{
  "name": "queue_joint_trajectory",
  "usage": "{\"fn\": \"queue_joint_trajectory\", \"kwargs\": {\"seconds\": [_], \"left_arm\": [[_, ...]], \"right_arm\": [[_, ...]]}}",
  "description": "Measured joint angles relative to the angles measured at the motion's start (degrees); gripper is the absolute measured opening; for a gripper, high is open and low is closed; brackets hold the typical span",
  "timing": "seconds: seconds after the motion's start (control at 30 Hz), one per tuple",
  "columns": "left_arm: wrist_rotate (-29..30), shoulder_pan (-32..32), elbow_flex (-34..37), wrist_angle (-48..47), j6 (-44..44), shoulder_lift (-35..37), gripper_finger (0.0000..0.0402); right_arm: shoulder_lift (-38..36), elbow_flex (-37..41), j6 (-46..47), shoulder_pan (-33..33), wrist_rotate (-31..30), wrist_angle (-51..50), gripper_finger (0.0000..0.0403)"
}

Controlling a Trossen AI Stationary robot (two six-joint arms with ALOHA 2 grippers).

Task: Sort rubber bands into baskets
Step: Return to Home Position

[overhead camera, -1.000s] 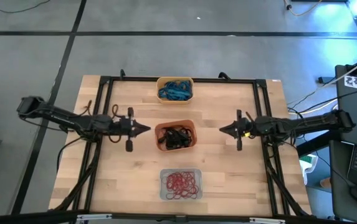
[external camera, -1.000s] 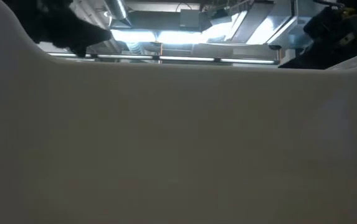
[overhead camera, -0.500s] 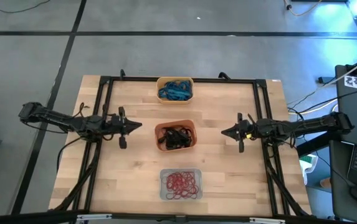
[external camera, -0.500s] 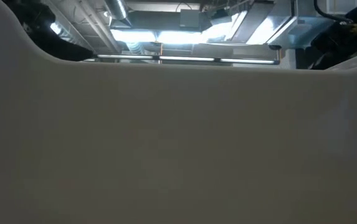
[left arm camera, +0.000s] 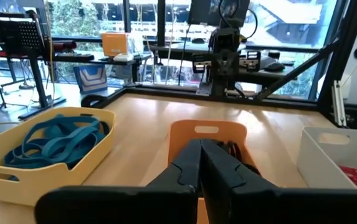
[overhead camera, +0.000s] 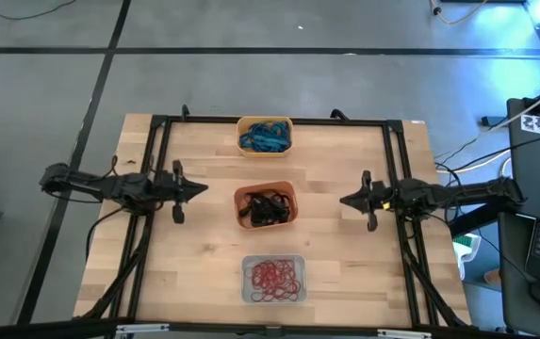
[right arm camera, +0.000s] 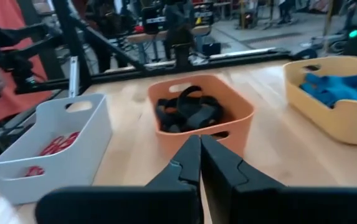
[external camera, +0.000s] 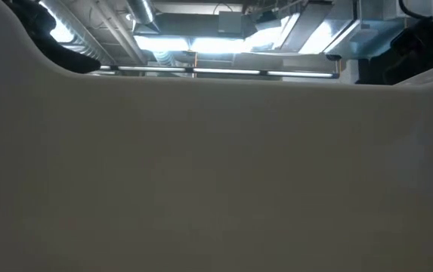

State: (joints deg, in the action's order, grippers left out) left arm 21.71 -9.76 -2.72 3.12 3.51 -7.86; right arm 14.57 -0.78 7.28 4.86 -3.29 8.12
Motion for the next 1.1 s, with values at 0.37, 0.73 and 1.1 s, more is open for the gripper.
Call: {"fn": "queue_joint_trajectory", "kwargs": {"seconds": [0.37, 0.73, 1.1], "left_arm": [[-1.6, 0.0, 0.0, -6.8, 1.2, 7.7, 0.0005], [-9.6, 0.0, 2.3, -0.7, 0.9, 7.0, 0.0006], [-9.7, 0.0, 2.3, -0.7, -0.5, 6.2, 0.0010]], "right_arm": [[-10.1, 0.1, -1.4, 0.0, -0.6, -6.2, 0.0014], [-11.4, 0.2, -2.8, 0.0, 1.0, -6.5, 0.0014], [-11.0, 0.3, -1.3, 0.0, 1.0, -6.6, 0.0014]]}}
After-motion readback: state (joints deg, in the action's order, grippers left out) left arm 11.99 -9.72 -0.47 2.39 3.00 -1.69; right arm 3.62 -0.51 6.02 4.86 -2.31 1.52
